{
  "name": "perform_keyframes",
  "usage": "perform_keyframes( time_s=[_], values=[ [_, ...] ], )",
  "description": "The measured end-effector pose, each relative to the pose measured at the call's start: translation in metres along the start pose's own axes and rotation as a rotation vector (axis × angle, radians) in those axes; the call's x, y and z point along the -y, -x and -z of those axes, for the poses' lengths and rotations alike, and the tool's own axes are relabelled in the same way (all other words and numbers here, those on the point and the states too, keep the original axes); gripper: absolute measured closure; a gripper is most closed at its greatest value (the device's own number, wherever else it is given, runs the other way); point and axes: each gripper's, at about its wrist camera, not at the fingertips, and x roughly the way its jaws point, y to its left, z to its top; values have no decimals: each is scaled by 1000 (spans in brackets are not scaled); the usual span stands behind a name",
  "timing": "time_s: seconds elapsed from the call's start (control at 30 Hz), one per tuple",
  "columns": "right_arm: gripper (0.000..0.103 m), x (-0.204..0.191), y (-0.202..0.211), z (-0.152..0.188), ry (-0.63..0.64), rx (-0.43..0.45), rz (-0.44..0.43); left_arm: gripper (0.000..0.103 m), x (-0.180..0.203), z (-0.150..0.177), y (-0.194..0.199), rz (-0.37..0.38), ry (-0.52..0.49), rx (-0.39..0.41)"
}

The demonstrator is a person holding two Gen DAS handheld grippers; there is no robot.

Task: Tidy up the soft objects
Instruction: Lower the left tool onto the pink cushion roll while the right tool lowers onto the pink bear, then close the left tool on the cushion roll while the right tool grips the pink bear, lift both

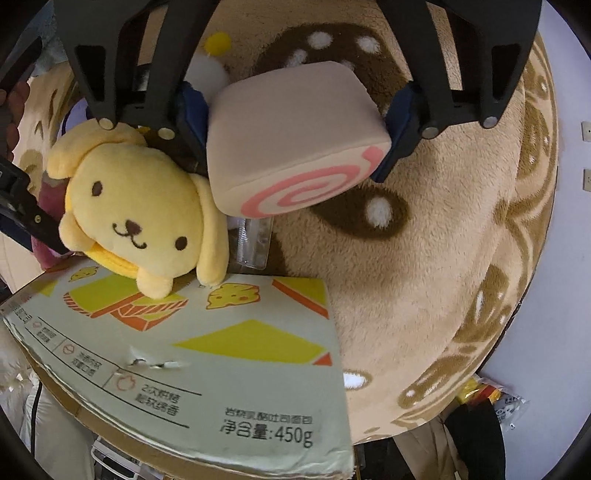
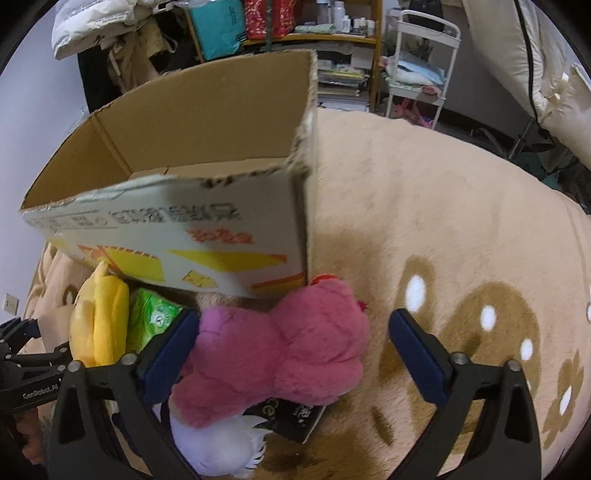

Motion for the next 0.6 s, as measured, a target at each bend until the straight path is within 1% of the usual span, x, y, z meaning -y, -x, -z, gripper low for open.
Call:
perform_keyframes(
  time_s=[0.1, 0.33, 0.43, 0.6],
  values=[
    [8, 1, -3, 1, -18, -23, -25, 36, -1, 0, 2, 7, 5, 4],
    [13, 2, -5, -2, -22, -46, -25, 46, -4, 3, 7, 18, 16, 11],
    [13, 5, -6, -3, -27, -60, -34, 49, -4, 3, 9, 16, 16, 14],
    [15, 10, -6, -4, -32, -69, -49, 50, -4, 4, 10, 13, 21, 17]
  ],
)
